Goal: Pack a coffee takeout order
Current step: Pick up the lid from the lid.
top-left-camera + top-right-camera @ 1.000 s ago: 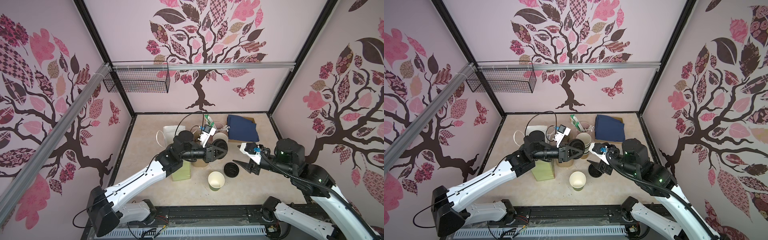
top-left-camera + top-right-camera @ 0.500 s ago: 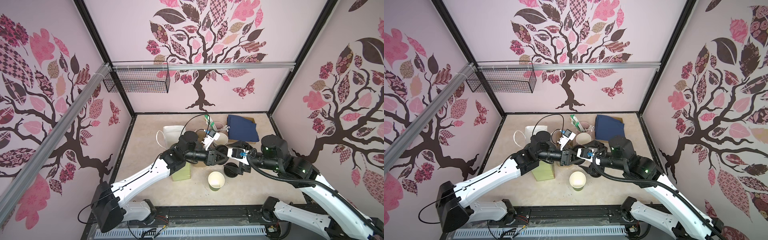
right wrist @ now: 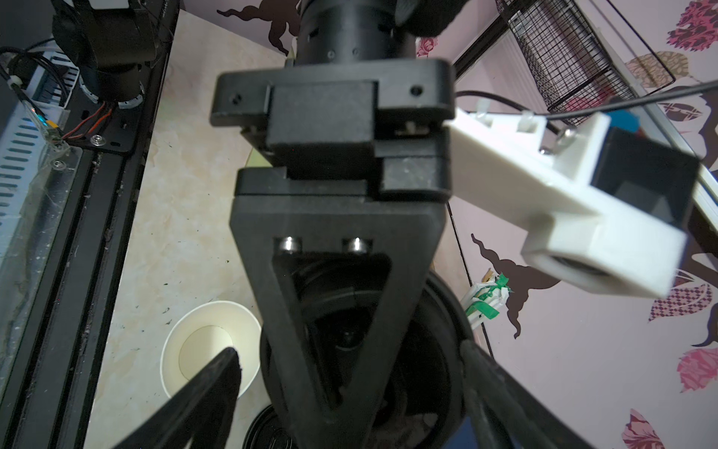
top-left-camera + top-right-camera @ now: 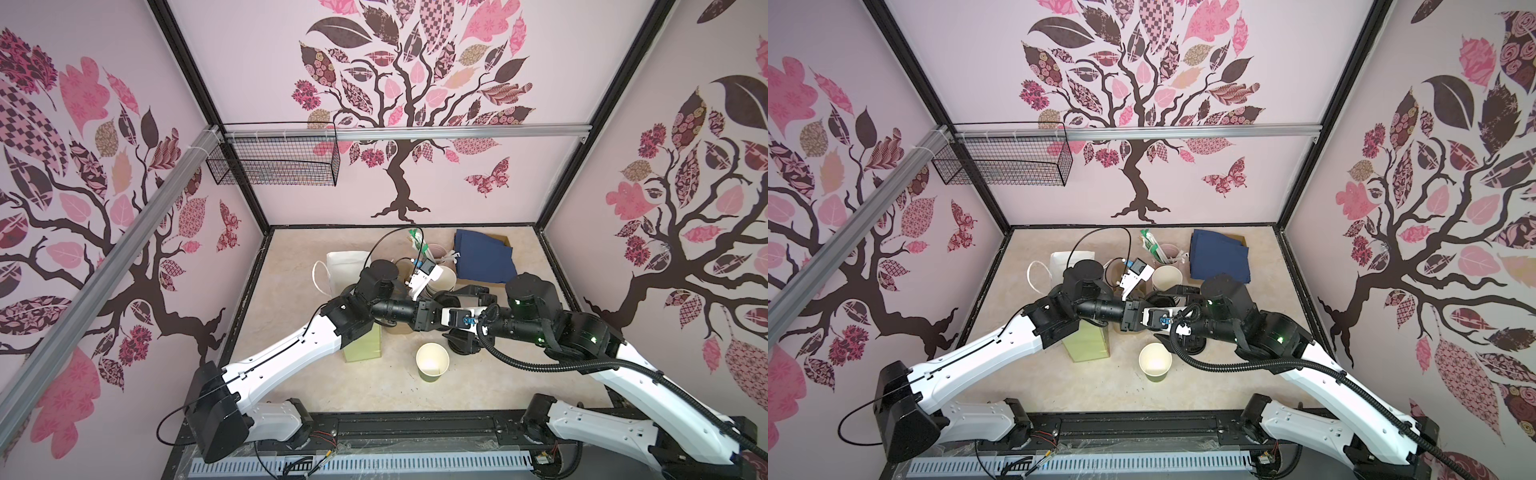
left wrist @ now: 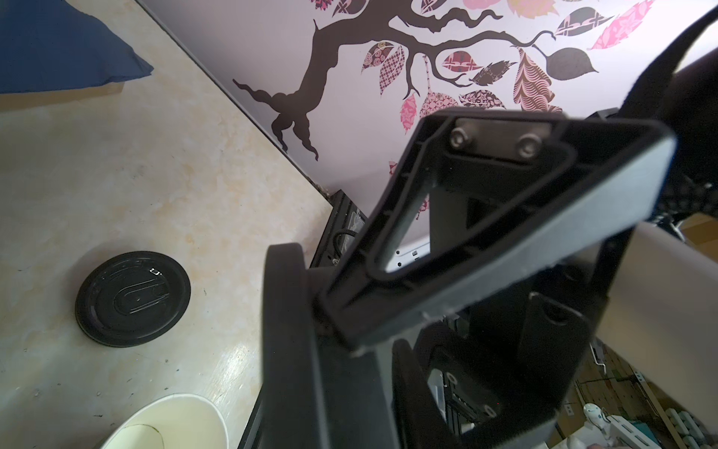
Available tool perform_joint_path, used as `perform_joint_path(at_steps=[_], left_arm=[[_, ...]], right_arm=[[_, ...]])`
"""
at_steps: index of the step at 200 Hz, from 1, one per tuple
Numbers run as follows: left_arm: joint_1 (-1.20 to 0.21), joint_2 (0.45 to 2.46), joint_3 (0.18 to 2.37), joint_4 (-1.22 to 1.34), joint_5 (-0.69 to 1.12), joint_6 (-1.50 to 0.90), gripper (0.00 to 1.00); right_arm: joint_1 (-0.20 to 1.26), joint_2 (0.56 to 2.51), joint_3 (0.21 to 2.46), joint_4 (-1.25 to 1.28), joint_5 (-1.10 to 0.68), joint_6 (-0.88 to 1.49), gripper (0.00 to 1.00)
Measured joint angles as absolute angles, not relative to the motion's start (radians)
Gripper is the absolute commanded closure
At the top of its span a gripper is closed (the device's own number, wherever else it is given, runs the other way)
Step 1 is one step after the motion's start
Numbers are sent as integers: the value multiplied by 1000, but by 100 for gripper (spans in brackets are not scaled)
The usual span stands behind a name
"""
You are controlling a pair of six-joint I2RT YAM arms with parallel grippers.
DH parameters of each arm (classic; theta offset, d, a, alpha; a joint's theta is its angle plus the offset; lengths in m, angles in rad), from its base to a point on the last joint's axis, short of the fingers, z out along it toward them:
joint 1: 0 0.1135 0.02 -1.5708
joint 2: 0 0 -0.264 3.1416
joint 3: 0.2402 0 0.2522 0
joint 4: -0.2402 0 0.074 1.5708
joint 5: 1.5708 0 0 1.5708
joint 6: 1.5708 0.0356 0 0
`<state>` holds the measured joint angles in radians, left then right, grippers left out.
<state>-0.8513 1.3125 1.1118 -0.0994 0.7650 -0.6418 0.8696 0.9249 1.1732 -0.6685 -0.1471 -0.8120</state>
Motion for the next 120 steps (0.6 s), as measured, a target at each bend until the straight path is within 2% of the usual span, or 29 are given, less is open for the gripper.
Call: perform_joint_path(at_steps=[79,120], left_arm=[[-853,1324,1119,-130,772,-628,82],[-854,1325,1129,-137,770,-624,82]], right_arm=[[890,926,1151,-659,-85,-854,18],[894,925,1151,-646,-70,-861,18]])
